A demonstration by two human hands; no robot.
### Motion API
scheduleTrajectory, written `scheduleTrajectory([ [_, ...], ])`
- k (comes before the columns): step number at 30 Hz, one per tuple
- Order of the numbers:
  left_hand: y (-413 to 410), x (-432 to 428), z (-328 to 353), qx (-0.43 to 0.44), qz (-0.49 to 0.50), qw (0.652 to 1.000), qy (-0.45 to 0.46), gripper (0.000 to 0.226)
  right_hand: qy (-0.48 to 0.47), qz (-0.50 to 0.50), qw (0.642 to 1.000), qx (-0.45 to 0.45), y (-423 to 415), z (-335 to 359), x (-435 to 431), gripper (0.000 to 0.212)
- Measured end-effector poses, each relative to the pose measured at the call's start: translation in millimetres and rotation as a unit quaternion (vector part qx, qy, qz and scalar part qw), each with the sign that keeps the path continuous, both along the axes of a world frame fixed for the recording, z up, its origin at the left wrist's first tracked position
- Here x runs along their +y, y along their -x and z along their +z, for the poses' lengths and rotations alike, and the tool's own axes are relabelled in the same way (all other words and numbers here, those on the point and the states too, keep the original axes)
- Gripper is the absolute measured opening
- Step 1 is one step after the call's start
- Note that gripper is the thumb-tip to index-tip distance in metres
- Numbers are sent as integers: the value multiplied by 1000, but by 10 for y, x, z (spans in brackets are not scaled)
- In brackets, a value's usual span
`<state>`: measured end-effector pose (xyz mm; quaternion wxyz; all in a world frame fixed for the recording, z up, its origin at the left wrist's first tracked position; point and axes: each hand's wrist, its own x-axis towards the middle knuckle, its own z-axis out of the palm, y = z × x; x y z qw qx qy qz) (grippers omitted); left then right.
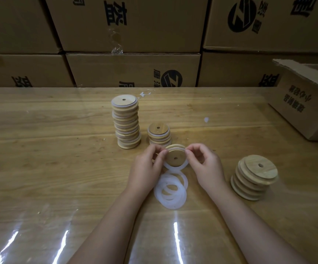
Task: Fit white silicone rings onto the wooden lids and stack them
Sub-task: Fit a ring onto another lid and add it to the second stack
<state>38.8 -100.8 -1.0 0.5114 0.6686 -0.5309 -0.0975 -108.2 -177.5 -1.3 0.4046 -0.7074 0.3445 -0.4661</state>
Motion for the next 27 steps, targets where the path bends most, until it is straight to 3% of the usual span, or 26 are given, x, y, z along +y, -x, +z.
scheduleTrajectory([
  [8, -39, -34, -41, 48, -13, 999, -9, 7, -38, 16, 999, -11, -5, 0, -1, 24],
  [27, -80, -58, -40, 69, 8, 997, -25, 9, -55, -9, 997, 44, -8, -30, -38, 18],
])
